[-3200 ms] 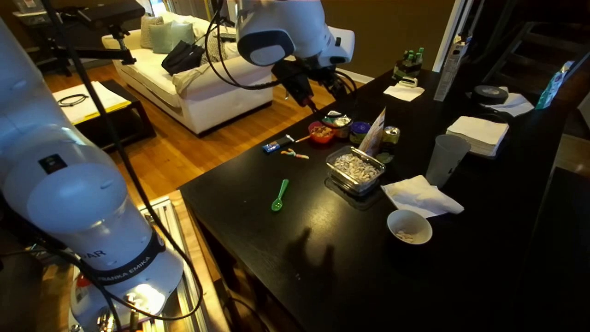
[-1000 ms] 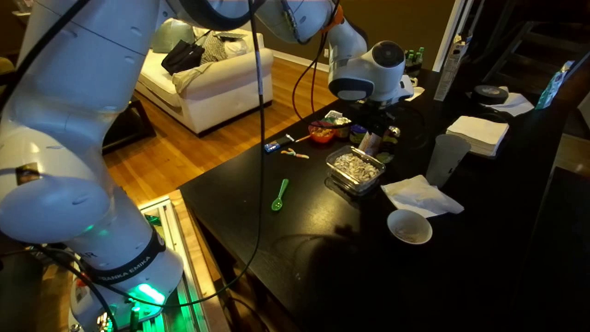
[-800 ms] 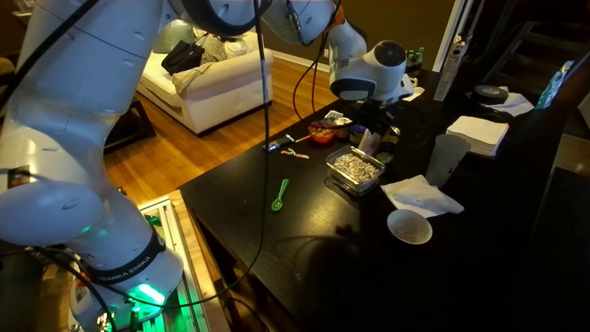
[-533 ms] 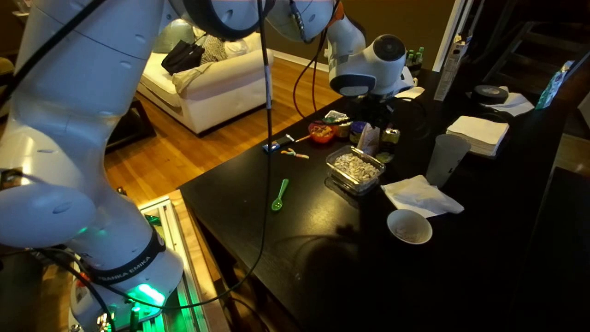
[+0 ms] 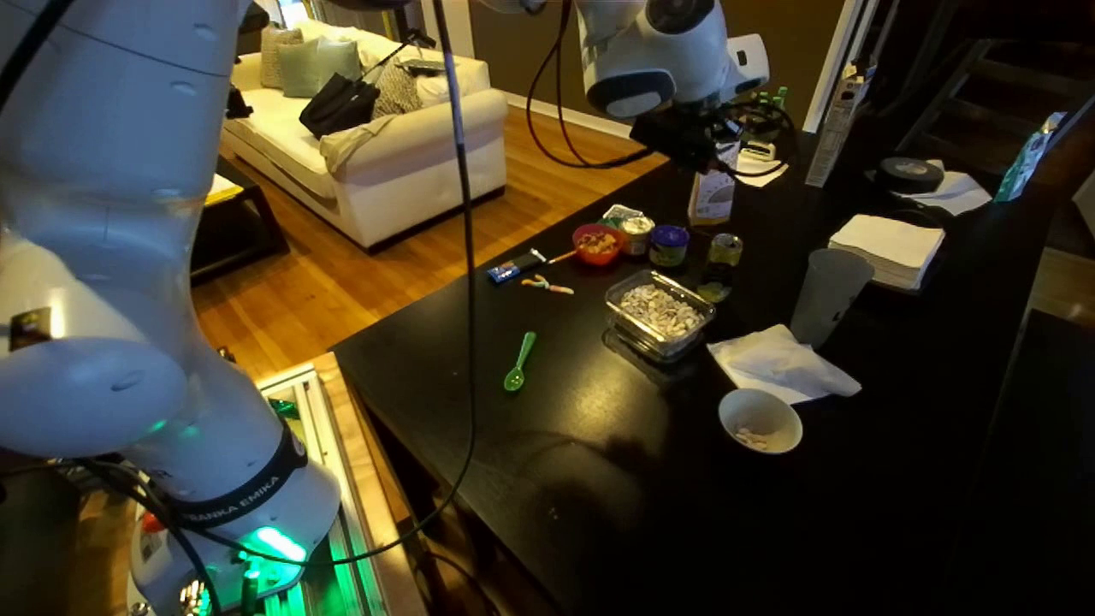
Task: Move the white and yellow packet to the right.
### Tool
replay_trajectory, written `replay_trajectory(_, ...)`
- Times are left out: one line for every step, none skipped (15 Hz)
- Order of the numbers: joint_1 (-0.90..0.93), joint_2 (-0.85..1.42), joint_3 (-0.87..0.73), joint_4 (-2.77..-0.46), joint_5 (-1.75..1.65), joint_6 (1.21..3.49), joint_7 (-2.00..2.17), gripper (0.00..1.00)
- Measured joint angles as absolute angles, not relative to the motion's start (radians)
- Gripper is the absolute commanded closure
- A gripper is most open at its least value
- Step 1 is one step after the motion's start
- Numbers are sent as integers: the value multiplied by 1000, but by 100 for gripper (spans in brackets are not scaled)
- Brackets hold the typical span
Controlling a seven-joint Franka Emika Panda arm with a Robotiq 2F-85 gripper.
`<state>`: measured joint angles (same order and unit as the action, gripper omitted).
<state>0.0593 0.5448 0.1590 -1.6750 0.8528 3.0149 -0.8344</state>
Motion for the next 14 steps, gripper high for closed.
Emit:
replay_trajectory(89, 519, 130, -1698, 850, 3065, -789, 100)
replay_trajectory(115, 496, 100, -1729, 822, 3115, -728, 100)
replay_trajectory(152, 476, 55, -1763, 805, 3156, -670, 100)
replay_trajectory(203, 461, -9, -1794, 804, 3186, -629, 100)
replay_trajectory(256, 453, -76, -1822, 804, 3214, -590, 100)
replay_trajectory(309, 451, -141, -1844, 804, 3238, -552, 100)
replay_trajectory(360, 451, -204, -1862, 806, 3256, -517, 100)
replay_trajectory(411, 452, -266, -1877, 809, 3267, -484, 100)
replay_trajectory(464, 453, -327, -1891, 813, 3271, -454, 100)
replay_trajectory(515, 454, -390, -1902, 815, 3271, -427, 100)
replay_trajectory(565, 455, -451, -1915, 815, 3271, -404, 99)
replay_trajectory(614, 455, -511, -1929, 815, 3269, -383, 99)
replay_trajectory(649, 455, -554, -1941, 816, 3268, -371, 99)
replay_trajectory(667, 455, -574, -1948, 816, 3268, -362, 99)
